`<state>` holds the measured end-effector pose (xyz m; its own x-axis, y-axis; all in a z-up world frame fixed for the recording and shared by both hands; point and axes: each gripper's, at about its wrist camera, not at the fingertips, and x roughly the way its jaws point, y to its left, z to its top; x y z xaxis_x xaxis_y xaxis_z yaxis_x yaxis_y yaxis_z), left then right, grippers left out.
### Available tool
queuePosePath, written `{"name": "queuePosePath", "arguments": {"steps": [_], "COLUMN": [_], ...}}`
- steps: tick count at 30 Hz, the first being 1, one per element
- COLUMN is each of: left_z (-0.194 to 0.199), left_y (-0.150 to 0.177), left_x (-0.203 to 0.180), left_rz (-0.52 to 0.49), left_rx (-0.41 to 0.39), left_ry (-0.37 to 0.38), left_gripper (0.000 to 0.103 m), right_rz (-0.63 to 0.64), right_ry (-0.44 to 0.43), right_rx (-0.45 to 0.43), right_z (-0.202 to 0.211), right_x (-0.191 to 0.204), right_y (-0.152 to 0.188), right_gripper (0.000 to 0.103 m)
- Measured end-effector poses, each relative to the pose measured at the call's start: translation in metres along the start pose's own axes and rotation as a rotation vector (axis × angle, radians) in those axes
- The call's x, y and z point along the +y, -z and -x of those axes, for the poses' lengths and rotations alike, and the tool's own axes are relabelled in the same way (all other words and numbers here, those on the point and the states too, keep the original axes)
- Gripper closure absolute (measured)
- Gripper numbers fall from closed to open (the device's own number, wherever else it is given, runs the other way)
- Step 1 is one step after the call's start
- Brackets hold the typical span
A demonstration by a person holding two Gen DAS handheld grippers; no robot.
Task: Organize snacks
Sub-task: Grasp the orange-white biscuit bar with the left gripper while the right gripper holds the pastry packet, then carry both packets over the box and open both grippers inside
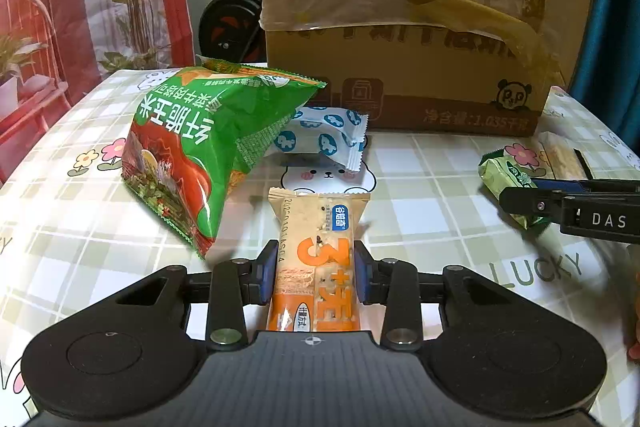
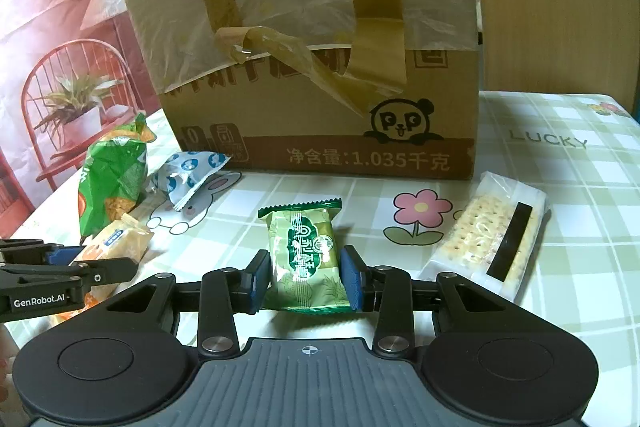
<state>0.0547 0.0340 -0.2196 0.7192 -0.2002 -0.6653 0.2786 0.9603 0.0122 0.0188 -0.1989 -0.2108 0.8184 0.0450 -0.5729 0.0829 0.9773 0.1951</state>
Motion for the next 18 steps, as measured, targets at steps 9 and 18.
{"name": "queuePosePath", "arguments": {"steps": [9,18], "left_z": [0.005,0.015], "left_y": [0.005,-0.004], "left_x": [0.0,0.007], "left_rz": [-0.007,0.007], "left_rx": [0.001,-0.028], "left_ry": [0.007,0.029], "left_gripper": [0.064,0.064], "right_rz": [-0.009,-0.032], "right_ry": [0.0,-0.018], "right_rx": [-0.005,-0.101], "right_z": [0.002,0.021], "right_x": [0.0,-0.003], "right_y": [0.001,0.004], "right_gripper": [0.068,0.071]}}
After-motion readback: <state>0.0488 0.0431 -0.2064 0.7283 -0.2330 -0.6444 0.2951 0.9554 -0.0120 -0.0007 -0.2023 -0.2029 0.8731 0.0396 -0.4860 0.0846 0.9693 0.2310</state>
